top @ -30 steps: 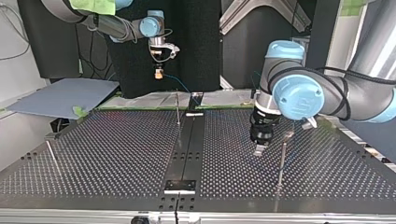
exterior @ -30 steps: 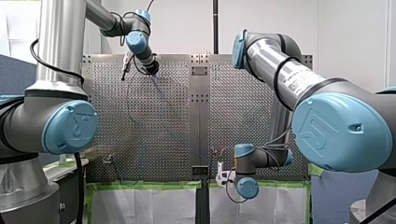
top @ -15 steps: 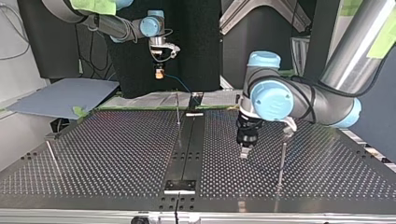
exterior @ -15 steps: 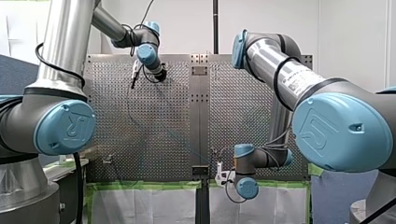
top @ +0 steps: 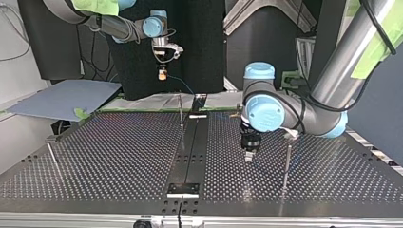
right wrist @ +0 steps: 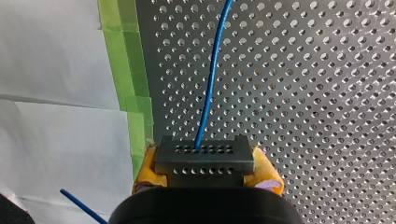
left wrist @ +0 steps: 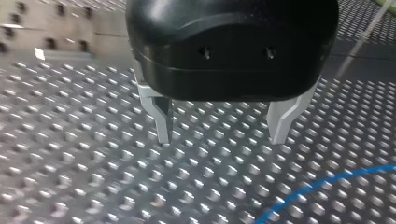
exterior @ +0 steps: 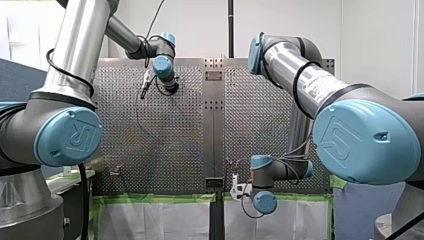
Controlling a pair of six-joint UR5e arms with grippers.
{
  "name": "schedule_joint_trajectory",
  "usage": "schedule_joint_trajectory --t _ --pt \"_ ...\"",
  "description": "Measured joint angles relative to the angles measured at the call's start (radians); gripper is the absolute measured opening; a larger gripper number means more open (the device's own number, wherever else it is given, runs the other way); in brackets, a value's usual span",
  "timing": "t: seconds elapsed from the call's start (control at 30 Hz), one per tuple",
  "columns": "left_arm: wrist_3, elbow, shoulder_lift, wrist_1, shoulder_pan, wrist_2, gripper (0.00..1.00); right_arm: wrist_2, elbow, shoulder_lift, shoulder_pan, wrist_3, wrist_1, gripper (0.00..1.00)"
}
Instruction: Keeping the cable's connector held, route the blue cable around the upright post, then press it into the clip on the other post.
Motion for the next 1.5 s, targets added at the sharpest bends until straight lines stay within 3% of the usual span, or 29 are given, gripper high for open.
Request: schedule_joint_trajectory --t 0.17,0.4,0.93,1.13,1.5 --pt "0.039 0.0 -0.012 0.002 0.004 -0.036 1.0 0.0 0.0 0.001 0.0 0.0 -0.001 0.0" --pt "0.094 0.004 -0.025 0.017 0.003 -0.049 1.0 0.0 0.0 0.003 0.0 0.0 -0.003 0.0" --pt "0.205 0.028 -0.125 0.051 -0.012 -0.105 1.0 -0.003 0.001 0.006 0.001 0.001 -0.011 0.0" --pt "0.223 0.028 -0.155 0.069 -0.014 -0.129 1.0 -0.004 0.001 0.008 0.002 0.0 -0.012 0.0" --pt "0.242 0.028 -0.158 0.079 -0.028 -0.137 1.0 -0.004 0.001 0.009 0.002 0.0 -0.015 0.0"
